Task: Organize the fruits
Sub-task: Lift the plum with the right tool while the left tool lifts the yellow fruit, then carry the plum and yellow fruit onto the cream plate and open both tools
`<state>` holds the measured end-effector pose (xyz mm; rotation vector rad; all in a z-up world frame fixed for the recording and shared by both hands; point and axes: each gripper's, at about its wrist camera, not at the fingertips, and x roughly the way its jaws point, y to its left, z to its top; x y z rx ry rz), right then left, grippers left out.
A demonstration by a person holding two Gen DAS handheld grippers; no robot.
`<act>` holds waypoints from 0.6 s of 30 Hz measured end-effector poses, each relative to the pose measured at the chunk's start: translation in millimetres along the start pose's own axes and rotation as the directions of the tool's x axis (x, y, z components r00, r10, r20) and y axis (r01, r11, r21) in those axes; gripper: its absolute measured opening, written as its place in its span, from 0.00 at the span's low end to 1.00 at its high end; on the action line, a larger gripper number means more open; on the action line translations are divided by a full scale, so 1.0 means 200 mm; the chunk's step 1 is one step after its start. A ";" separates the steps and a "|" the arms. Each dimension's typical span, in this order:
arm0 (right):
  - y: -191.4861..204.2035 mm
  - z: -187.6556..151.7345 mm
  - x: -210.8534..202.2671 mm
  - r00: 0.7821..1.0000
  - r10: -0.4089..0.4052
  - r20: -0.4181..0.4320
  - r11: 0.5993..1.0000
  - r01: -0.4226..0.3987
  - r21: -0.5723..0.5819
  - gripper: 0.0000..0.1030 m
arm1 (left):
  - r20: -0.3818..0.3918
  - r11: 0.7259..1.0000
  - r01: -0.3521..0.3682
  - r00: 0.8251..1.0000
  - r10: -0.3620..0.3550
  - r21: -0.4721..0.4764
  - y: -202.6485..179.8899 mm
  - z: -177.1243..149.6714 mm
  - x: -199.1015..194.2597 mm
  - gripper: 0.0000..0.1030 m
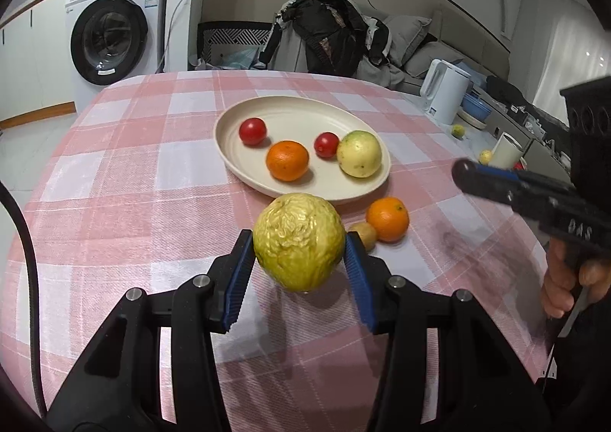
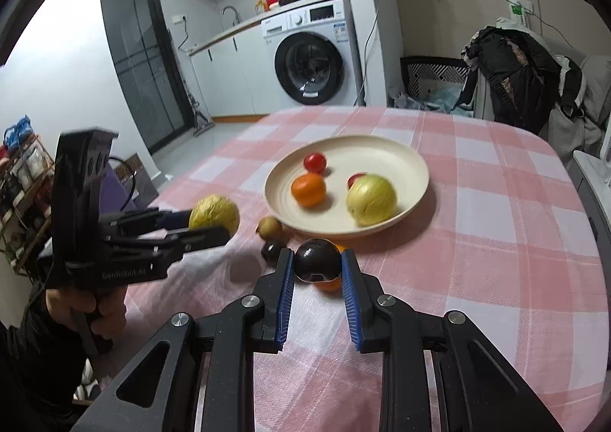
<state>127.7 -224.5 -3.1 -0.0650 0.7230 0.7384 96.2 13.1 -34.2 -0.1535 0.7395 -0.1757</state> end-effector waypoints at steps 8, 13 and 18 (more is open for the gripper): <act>-0.07 0.07 0.00 1.000 -0.006 0.026 0.999 0.005 0.038 0.24 | 0.024 1.000 0.004 1.000 -0.004 -0.004 -0.01 0.02 -0.03 0.43; -0.07 0.13 0.01 1.000 0.002 0.027 0.999 -0.003 0.042 0.24 | 0.053 1.000 -0.007 0.999 0.008 -0.017 0.02 0.11 -0.04 0.43; -0.04 0.19 0.06 1.000 -0.002 0.017 1.000 0.002 0.020 0.24 | 0.070 0.999 -0.016 0.997 0.018 -0.029 0.06 0.22 0.01 0.43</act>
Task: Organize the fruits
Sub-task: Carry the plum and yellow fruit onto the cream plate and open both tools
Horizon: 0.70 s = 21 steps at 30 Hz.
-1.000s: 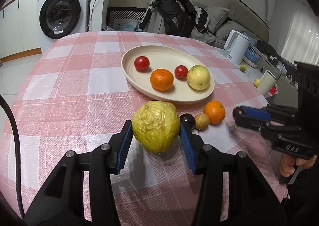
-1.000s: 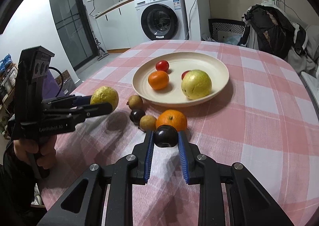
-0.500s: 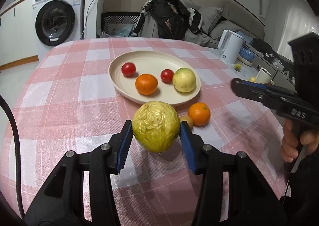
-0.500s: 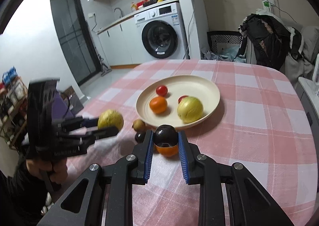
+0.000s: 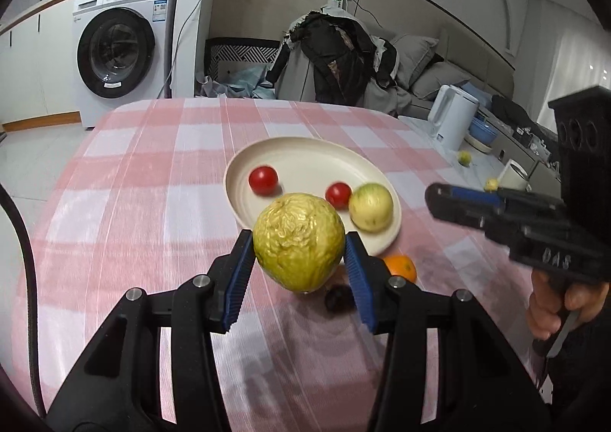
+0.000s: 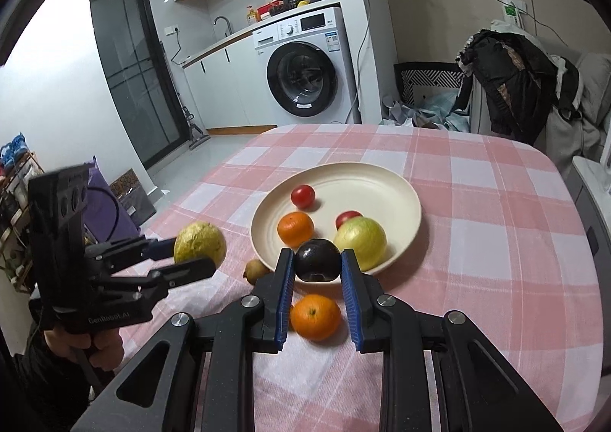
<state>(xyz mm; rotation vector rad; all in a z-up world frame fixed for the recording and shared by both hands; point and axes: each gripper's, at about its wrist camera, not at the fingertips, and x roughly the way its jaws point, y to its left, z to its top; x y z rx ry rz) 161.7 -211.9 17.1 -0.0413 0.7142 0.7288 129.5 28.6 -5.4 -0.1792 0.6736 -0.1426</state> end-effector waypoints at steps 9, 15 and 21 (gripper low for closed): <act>0.04 0.08 0.13 1.000 0.001 -0.024 1.000 -0.001 -0.006 0.24 | -0.007 0.999 -0.040 0.999 0.040 0.013 0.05 0.11 0.19 0.43; 0.04 0.07 0.20 0.999 -0.020 -0.040 1.000 0.019 -0.009 0.24 | -0.022 0.999 -0.044 0.999 0.044 0.002 0.10 0.10 0.28 0.43; 0.06 0.05 0.28 0.997 -0.038 -0.066 0.999 0.036 -0.032 0.24 | -0.028 0.999 -0.044 0.999 0.045 0.025 0.10 0.09 0.33 0.43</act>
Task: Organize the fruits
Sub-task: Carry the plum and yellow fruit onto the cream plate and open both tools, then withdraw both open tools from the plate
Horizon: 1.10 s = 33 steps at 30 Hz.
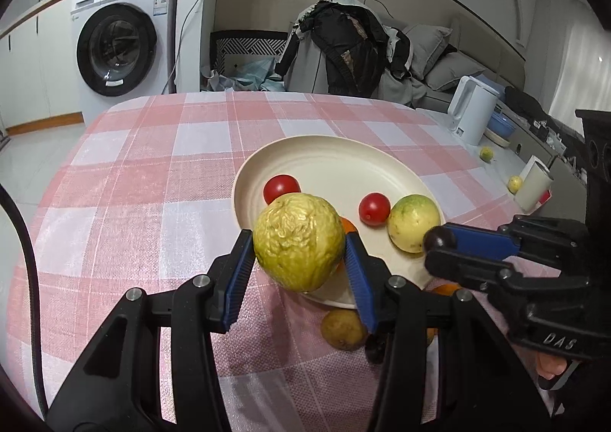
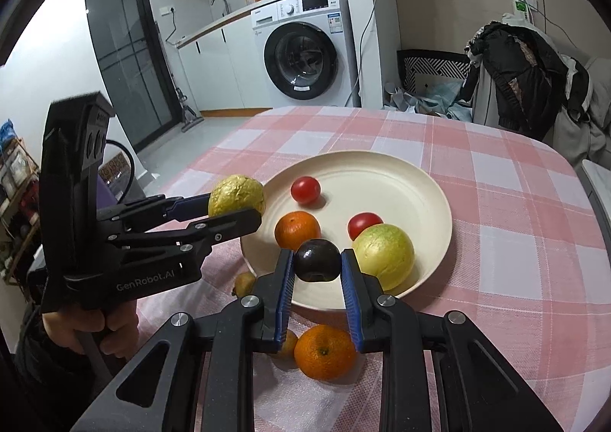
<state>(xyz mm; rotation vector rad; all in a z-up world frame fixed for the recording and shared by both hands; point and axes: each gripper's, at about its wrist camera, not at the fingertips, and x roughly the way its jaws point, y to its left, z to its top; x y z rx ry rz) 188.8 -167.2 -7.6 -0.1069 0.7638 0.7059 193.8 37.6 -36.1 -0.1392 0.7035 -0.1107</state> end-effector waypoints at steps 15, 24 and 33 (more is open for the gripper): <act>0.06 -0.04 0.13 0.998 -0.039 -0.041 0.997 0.036 -0.066 0.24 | -0.006 1.000 -0.012 1.000 0.012 0.007 -0.01 -0.01 0.02 0.43; 0.06 -0.05 0.16 0.997 -0.057 -0.058 0.996 0.053 -0.068 0.24 | -0.013 1.000 -0.008 1.000 0.008 0.013 -0.02 -0.01 0.03 0.43; 0.06 -0.06 0.10 0.997 -0.071 -0.030 0.996 0.069 -0.058 0.37 | -0.002 1.000 -0.004 1.000 0.004 0.012 -0.02 -0.03 -0.02 0.47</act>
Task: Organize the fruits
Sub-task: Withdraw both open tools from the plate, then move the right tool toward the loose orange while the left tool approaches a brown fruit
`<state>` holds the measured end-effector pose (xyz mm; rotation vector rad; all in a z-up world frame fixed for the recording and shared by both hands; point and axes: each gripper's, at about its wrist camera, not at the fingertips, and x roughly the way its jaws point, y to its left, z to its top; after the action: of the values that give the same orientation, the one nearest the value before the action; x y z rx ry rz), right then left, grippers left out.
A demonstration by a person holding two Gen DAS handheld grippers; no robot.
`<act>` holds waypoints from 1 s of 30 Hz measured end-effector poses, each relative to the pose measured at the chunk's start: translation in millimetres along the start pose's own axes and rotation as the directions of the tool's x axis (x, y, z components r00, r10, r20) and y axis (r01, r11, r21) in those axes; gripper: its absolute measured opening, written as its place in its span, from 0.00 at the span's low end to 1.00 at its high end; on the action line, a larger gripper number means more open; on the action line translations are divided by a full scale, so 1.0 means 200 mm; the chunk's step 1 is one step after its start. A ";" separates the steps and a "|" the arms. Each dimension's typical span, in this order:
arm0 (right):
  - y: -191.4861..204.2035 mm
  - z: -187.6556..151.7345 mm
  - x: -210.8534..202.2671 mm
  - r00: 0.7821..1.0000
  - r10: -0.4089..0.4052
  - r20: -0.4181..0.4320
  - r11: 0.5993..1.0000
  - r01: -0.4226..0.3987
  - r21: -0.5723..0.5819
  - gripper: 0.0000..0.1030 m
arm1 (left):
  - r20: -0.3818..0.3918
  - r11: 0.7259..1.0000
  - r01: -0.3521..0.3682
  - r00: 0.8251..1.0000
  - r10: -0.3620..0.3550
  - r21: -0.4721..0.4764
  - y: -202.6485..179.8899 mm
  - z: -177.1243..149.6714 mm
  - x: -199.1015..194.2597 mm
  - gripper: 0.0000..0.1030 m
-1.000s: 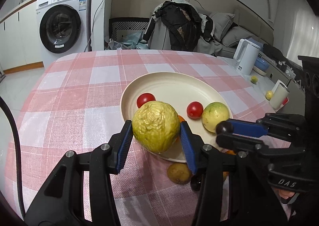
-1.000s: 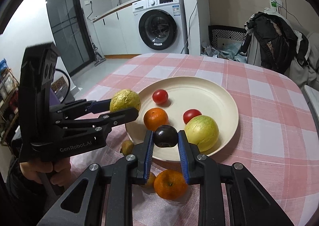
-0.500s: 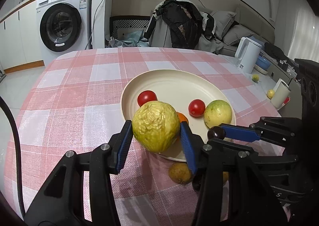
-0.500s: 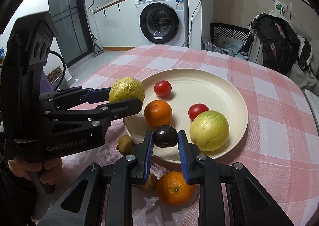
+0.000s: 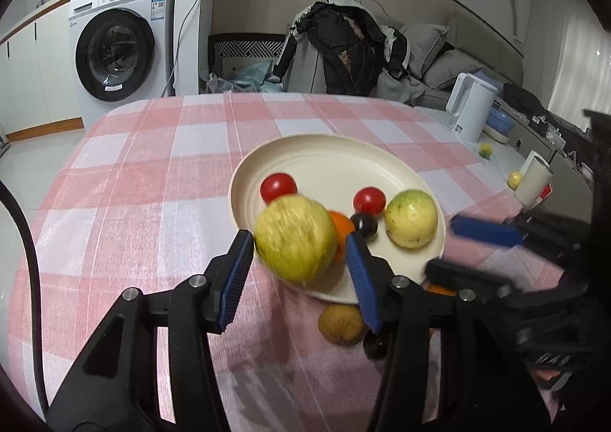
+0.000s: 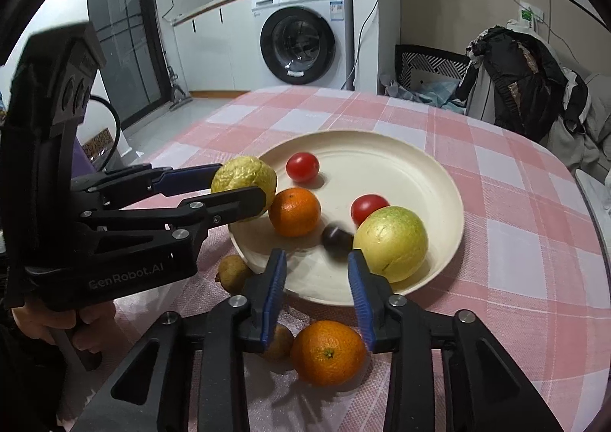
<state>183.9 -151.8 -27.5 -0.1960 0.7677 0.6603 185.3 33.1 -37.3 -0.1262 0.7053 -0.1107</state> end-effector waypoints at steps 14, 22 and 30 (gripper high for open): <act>-0.14 -0.11 -0.28 0.994 -0.057 0.098 0.995 0.049 0.083 0.97 | 0.029 0.999 -0.053 0.998 0.052 0.013 -0.13 -0.18 -0.33 0.99; -0.17 -0.17 -0.32 0.994 -0.043 0.098 0.994 0.032 0.103 1.00 | 0.054 0.997 -0.072 0.996 0.071 0.024 -0.19 -0.24 -0.40 0.99; -0.18 -0.18 -0.31 0.995 -0.054 0.084 0.996 0.047 0.078 1.00 | 0.056 0.996 -0.079 0.995 0.077 0.039 -0.19 -0.25 -0.37 0.99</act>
<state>151.8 -223.6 -13.4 -0.1161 0.7013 0.5869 93.5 1.7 -22.2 -0.0617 0.6518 -0.0471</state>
